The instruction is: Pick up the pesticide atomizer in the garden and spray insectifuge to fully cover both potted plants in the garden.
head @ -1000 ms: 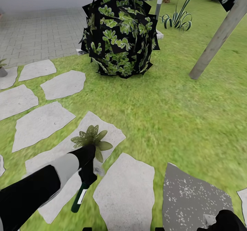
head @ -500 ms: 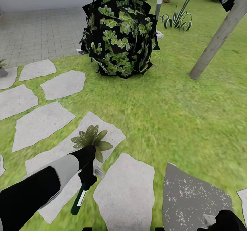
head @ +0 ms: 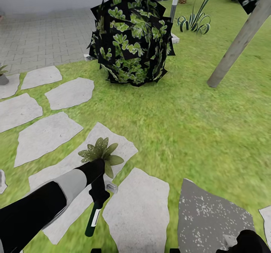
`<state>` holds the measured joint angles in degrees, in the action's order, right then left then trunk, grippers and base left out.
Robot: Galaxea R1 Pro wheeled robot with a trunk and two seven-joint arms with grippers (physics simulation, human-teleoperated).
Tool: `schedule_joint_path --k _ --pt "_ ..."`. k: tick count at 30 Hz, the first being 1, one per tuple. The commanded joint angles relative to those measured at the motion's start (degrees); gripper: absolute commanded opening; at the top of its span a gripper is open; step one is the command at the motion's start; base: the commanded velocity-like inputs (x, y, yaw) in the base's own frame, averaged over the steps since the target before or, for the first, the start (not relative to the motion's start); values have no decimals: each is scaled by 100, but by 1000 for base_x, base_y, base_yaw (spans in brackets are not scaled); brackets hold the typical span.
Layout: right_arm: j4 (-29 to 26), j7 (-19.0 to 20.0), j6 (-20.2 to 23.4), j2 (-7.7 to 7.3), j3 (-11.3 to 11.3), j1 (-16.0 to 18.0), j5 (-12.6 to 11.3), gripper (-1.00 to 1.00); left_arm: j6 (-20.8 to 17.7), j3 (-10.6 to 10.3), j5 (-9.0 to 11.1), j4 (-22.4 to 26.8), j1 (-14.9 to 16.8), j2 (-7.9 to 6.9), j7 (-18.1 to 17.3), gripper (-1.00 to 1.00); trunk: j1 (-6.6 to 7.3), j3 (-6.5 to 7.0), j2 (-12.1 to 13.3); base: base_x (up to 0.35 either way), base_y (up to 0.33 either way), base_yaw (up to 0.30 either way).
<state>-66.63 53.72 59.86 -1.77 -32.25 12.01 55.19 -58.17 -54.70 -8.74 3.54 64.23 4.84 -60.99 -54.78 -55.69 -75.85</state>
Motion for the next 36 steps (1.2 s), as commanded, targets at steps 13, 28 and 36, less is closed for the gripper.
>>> schedule_joint_path --k 13,28,36 --pt "-2 59 14 1 -3 4 53 100 -27 30 -59 6 2 -1 -39 -100 286 329 521 0 0 0" --pt "1 50 14 1 -1 3 55 100 -19 743 -58 6 2 4 1648 -100 616 718 1122 0 0 0" --pt "3 48 14 1 -1 3 60 100 -23 809 -80 3 2 -1 1704 -100 616 735 1122 34 0 0"
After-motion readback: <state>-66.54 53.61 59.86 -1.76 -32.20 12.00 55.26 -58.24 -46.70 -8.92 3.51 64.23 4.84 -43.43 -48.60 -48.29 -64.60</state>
